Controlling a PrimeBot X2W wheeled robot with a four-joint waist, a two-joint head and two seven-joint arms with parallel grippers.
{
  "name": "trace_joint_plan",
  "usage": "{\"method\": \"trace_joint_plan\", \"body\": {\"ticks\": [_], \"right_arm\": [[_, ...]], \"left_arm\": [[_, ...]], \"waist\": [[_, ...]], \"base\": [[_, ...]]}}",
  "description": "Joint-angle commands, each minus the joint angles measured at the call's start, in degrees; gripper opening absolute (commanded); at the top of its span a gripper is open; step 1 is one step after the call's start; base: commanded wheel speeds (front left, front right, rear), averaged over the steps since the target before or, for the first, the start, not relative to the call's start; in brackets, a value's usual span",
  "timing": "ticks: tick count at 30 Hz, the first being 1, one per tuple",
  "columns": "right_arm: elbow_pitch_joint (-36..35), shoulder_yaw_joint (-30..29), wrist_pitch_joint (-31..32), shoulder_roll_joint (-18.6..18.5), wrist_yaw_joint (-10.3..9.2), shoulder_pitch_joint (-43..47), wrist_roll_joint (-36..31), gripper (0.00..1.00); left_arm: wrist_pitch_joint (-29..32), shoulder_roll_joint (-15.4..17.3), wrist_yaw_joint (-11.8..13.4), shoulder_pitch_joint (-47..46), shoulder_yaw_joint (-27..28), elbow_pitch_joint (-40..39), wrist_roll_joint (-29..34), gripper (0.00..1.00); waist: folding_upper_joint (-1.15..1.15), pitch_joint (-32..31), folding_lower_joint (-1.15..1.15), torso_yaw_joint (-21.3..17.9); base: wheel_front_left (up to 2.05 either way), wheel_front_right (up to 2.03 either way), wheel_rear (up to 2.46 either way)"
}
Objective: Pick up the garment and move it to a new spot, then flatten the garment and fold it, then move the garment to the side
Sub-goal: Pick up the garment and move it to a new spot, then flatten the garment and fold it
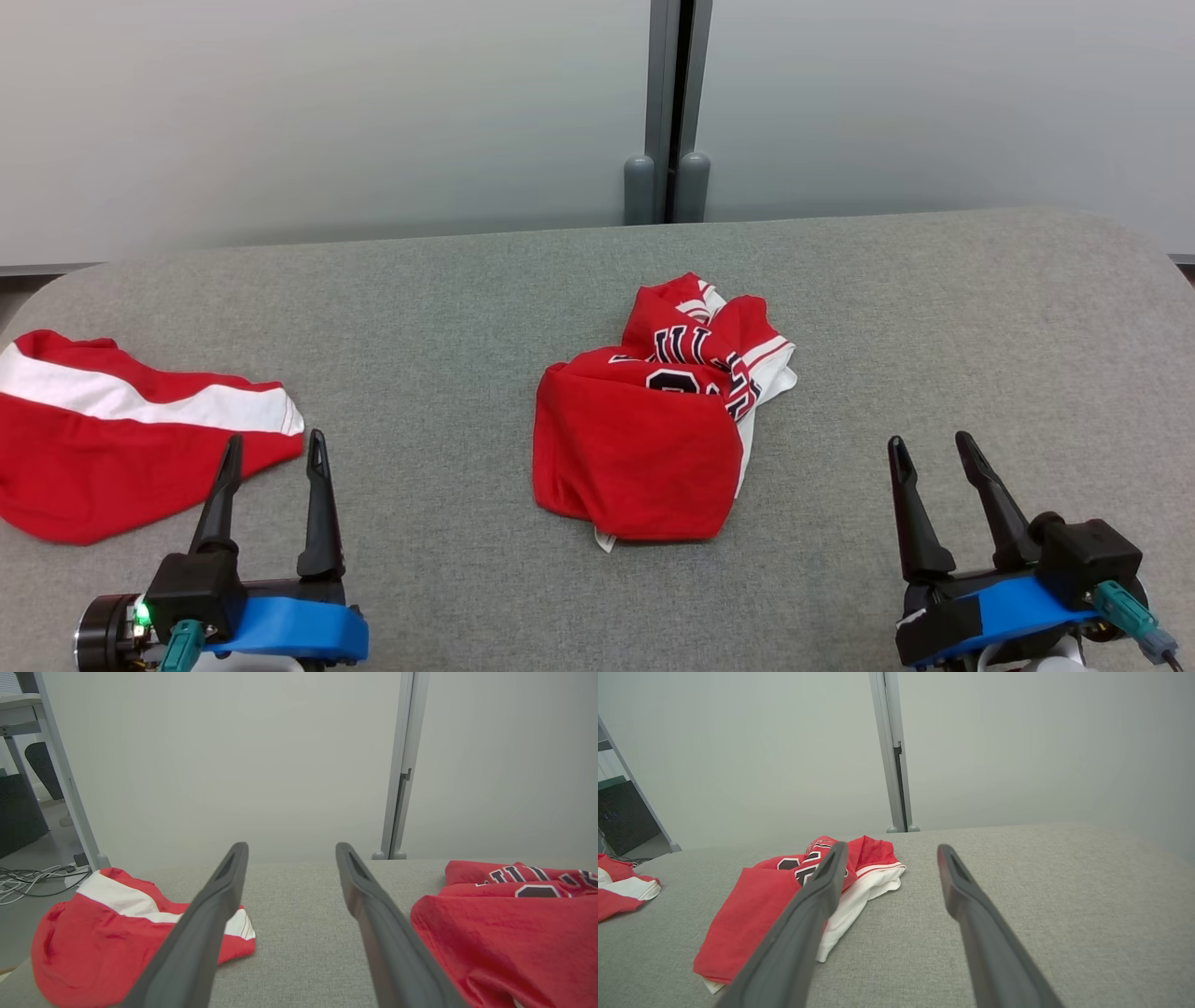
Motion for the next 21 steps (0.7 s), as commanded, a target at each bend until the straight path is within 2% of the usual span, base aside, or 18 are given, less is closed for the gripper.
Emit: {"method": "trace_joint_plan", "body": {"ticks": [1, 21], "right_arm": [[0.19, -0.19, -0.2, -0.07, 0.03, 0.49, -0.18, 1.0], [1.27, -0.22, -0.2, -0.07, 0.03, 0.31, -0.44, 1.0]], "left_arm": [[-0.16, -0.12, -0.23, 0.03, 0.38, 0.23, 0.1, 1.0], [-0.15, -0.92, -1.1, 0.01, 1.09, 0.77, 0.98, 1.0]], "waist": [[-0.01, -0.01, 0.0, 0.07], [-0.01, -0.43, 0.0, 0.12]], "base": [[0.0, 0.0, 0.0], [0.0, 0.0, 0.0]]}}
